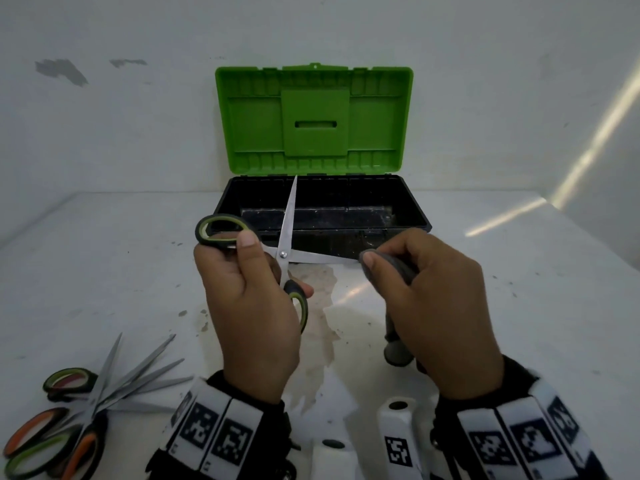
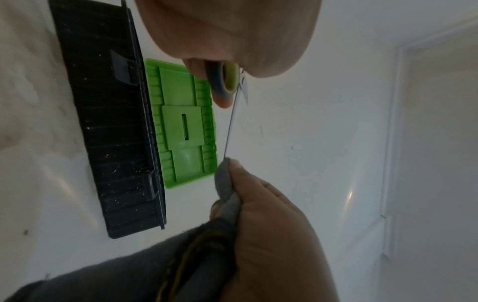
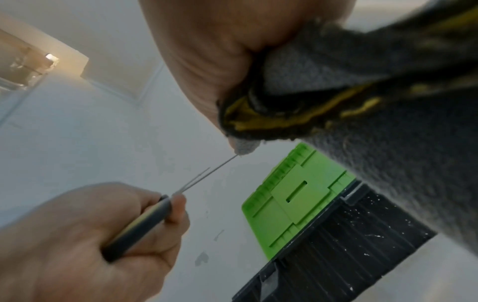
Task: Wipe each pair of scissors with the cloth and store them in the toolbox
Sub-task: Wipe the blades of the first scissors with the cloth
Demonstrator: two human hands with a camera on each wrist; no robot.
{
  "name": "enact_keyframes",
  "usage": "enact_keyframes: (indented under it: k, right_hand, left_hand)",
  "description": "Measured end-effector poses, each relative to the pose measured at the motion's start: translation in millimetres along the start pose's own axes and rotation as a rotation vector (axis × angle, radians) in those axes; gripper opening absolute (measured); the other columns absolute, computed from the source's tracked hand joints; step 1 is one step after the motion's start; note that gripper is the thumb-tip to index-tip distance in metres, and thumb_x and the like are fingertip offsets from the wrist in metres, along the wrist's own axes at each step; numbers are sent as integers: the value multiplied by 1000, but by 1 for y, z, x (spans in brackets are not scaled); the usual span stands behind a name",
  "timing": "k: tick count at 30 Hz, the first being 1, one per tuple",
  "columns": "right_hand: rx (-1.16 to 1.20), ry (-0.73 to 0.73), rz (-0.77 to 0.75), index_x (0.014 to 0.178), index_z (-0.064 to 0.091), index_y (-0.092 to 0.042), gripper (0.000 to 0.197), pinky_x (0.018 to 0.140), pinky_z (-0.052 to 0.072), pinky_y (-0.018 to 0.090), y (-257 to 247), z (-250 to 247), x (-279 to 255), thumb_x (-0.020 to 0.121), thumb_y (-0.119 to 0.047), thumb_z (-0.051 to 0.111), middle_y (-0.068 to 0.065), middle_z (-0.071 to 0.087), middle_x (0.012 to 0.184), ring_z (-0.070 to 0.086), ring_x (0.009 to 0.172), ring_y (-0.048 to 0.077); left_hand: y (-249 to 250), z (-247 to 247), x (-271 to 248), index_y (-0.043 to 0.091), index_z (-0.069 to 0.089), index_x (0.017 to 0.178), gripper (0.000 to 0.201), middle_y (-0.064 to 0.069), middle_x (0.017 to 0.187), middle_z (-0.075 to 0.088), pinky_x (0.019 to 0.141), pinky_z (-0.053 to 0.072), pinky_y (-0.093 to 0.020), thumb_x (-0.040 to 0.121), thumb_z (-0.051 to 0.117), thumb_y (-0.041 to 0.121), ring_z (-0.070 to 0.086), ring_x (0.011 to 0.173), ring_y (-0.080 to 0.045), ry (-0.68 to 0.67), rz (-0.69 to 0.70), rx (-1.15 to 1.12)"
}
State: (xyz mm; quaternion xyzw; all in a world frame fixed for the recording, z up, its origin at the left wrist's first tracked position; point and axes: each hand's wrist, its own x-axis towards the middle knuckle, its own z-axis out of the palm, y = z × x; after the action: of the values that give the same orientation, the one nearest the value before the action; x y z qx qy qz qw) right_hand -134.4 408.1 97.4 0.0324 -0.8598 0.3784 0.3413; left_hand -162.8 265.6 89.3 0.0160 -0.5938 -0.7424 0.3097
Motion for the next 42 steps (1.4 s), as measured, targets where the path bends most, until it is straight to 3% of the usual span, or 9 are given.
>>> enact_keyframes:
  k: [7,12,18,21,26,33,35,39,42]
  right_hand:
    - [-57,-23,-24,76,63,-23,16,52,44,14,-5,5,-1,88,-29,71,-13,57,59,57,57,7]
    - [30,14,74,76,63,-22,16,42,42,12,1,-10,1,88,-28,71,-9,57,51,59,43,8]
    - [-12,-29,-29,76,64,-22,14,53,40,7,-12,5,-3,87,-29,71,-15,57,61,58,63,5]
    - [-3,-8,9,74,63,-22,17,49,40,7,-1,0,-3,87,-27,72,-13,56,56,59,57,6]
    - [-53,-20,-75,78,65,-22,11,55,46,12,-8,6,-7,87,-27,70,-14,59,63,58,61,5]
    - [-107,-11,-22,80,64,-25,11,58,49,16,1,5,-6,89,-27,69,-14,58,61,57,54,2]
    - [-26,-19,-20,82,65,-25,9,50,48,17,-8,0,-5,91,-28,67,-13,58,58,58,51,4]
    - [45,-90,-156,89,67,-23,1,60,44,8,-30,0,0,89,-23,68,-17,61,72,58,66,0]
    - [-30,-193,-241,91,68,-20,7,66,51,24,-34,16,2,92,-24,63,-9,65,80,58,70,6]
  left_hand:
    - [0,0,-2,25,45,91,16,12,58,45,46,53,-31,105,39,29,45,58,-23,-42,-5,17]
    - [-4,-5,2,25,45,90,17,12,60,44,46,53,-30,105,38,29,46,59,-29,4,6,19]
    - [-1,-2,-4,31,47,91,15,8,64,50,48,55,-49,102,39,38,50,59,-39,-15,49,77]
    - [-2,-6,-3,31,46,90,16,6,64,47,48,55,-47,103,39,35,50,62,-46,-25,38,79]
    - [-1,-5,-5,29,46,92,15,11,63,49,48,56,-44,104,39,34,49,57,-28,-25,43,118]
    - [-3,-6,-5,33,46,92,14,7,65,48,52,55,-54,104,39,34,51,64,-42,-29,57,145]
    - [-4,-6,-5,33,46,91,14,8,64,46,51,56,-53,104,39,34,50,61,-38,-26,40,134]
    - [-6,-4,-8,32,46,92,14,6,66,48,53,55,-41,104,40,33,49,57,-17,-37,61,122]
    - [-6,-4,-9,34,47,92,15,6,72,55,61,51,-40,98,41,46,53,63,-12,-44,71,155]
